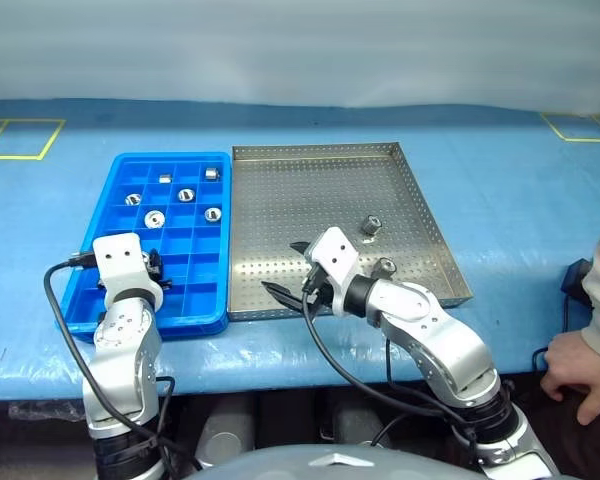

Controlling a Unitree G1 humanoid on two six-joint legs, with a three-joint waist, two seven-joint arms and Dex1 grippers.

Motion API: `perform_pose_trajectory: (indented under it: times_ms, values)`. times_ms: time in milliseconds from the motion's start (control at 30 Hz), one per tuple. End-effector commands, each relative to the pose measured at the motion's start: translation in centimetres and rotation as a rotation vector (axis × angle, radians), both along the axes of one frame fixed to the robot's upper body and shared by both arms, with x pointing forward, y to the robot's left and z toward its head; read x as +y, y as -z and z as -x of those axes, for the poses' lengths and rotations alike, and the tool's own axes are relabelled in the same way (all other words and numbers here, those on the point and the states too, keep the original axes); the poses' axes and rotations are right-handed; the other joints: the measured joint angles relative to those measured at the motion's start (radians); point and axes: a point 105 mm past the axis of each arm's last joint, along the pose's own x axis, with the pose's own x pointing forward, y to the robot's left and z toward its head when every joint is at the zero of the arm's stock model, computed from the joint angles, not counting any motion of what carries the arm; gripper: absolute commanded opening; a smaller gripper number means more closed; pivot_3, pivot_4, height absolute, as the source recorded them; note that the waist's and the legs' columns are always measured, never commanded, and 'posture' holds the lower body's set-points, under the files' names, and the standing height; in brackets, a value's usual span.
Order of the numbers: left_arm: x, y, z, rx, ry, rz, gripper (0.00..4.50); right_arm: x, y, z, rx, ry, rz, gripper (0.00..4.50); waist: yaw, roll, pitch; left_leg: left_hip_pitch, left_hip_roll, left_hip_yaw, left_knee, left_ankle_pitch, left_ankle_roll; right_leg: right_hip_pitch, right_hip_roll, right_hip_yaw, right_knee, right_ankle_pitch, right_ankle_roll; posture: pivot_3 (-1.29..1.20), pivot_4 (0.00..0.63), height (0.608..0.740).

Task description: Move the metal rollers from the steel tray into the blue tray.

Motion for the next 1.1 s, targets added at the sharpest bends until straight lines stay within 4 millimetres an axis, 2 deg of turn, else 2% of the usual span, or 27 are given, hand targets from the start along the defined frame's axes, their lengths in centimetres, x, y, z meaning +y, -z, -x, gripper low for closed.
perform_pose_trajectory:
  times_ms: [33,100,200,267,400,600,800,1033,1100]
  values:
    - [-0.3,-3.1,-0.7,-0.121,0.030,-0.073,3.71,-0.6,-1.3,-0.1,-0.048,0.029,-0.033,4.50,0.002,0.000,0.000,0.000,0.000,0.000,0.000,0.000,0.000,0.000,0.000,0.000,0.000,0.000,0.000,0.12,0.150,0.740]
    - [-1.4,-4.5,-1.7,-0.184,0.107,-0.056,4.39,-1.2,-1.4,-0.1,-0.048,0.054,-0.033,4.50,0.002,0.000,0.000,0.000,0.000,0.000,0.000,0.000,0.000,0.000,0.000,0.000,0.000,0.000,0.000,0.11,0.150,0.740]
    - [-4.2,-5.9,-3.5,-0.242,0.301,-0.043,4.39,-2.4,-1.1,-0.2,-0.044,0.089,-0.013,4.50,0.004,0.000,0.000,0.000,-0.001,0.000,0.001,0.000,0.000,0.001,-0.001,-0.001,0.000,0.000,0.000,0.09,0.150,0.740]
    - [-7.2,-6.2,-4.4,-0.247,0.495,-0.033,4.39,-3.3,-0.7,-0.3,-0.038,0.126,0.007,4.50,0.002,0.000,0.000,0.000,-0.001,0.000,0.001,0.000,0.000,0.001,-0.001,0.000,0.000,0.000,0.000,0.08,0.150,0.740]
    - [-13.1,-5.4,-4.9,-0.168,0.853,0.037,4.39,-5.5,-0.3,-0.6,-0.037,0.232,0.035,4.50,-0.011,0.000,0.000,0.000,-0.001,0.001,0.000,0.000,0.001,0.000,-0.001,0.001,-0.001,0.002,-0.004,0.03,0.150,0.740]
    - [-18.9,-2.5,-3.7,0.000,1.217,0.033,4.39,-7.9,0.2,0.0,-0.022,0.342,0.067,4.50,-0.032,0.001,0.000,0.000,-0.001,0.002,0.000,0.000,0.001,-0.001,0.001,0.001,0.000,-0.001,-0.001,-0.04,0.150,0.740]
    - [-21.3,0.6,-2.9,0.107,1.379,-0.057,4.39,-9.2,0.6,0.9,-0.006,0.412,0.085,4.50,-0.059,0.001,0.000,0.000,-0.001,0.002,0.000,0.000,0.001,-0.001,0.002,0.002,0.000,-0.001,-0.001,-0.10,0.150,0.740]
    - [-21.8,2.7,-4.1,0.134,1.356,-0.215,4.39,-9.0,0.7,1.3,0.002,0.434,0.071,4.50,-0.076,0.001,0.000,0.001,0.000,0.004,0.000,0.000,0.001,-0.001,0.002,0.004,0.000,-0.001,0.000,-0.13,0.150,0.740]
    - [-21.8,3.1,-4.4,0.152,1.338,-0.218,4.03,-8.8,0.7,1.3,0.002,0.432,0.067,4.50,-0.078,0.001,0.000,0.001,0.000,0.004,0.000,0.000,0.001,-0.001,0.002,0.004,0.000,-0.001,0.000,-0.12,0.150,0.740]
